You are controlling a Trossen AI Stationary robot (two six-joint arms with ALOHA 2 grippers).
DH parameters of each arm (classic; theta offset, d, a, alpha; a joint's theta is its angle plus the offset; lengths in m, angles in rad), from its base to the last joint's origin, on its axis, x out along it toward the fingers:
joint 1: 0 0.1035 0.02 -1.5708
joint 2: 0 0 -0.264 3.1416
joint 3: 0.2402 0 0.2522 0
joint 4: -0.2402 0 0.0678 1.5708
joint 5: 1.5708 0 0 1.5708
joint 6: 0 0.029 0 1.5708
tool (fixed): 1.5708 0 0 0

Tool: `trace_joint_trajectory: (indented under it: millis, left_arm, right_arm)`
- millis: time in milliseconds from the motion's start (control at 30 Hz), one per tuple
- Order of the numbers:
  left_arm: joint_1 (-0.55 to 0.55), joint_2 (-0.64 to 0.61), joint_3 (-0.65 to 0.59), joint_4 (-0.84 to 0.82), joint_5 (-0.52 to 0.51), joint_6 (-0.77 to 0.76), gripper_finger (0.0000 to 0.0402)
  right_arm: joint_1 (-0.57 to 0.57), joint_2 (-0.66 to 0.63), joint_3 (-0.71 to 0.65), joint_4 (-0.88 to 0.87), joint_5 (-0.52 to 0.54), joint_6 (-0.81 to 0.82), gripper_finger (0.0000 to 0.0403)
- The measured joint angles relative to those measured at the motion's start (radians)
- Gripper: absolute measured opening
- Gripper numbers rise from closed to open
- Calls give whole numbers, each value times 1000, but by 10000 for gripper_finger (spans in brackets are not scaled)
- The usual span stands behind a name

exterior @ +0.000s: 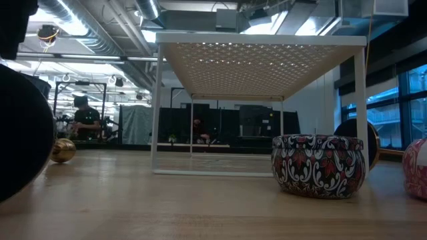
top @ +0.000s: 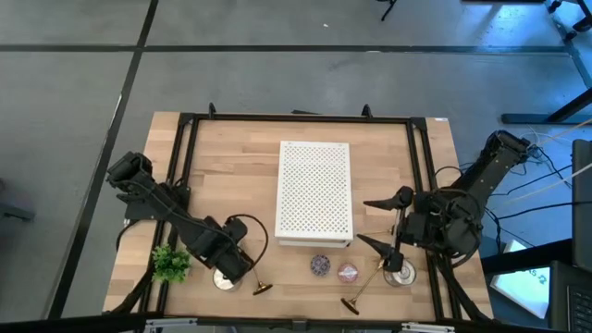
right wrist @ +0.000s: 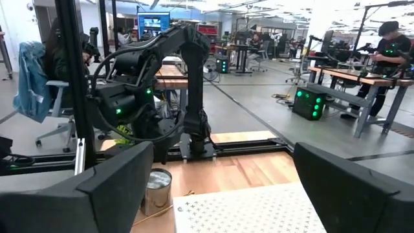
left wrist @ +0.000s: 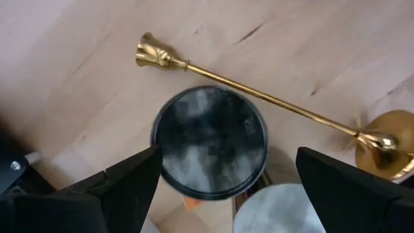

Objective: Pick & Place candle stick holders
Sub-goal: Put the top silver scented candle on the shelf

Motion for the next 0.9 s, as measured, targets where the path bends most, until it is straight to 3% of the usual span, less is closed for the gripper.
trace_joint_trajectory:
  millis: [900]
  left_arm:
    - [6,81,-3,-19,15,80,354]
  right_arm:
    - [-2,0,0,-9,-1,1,376]
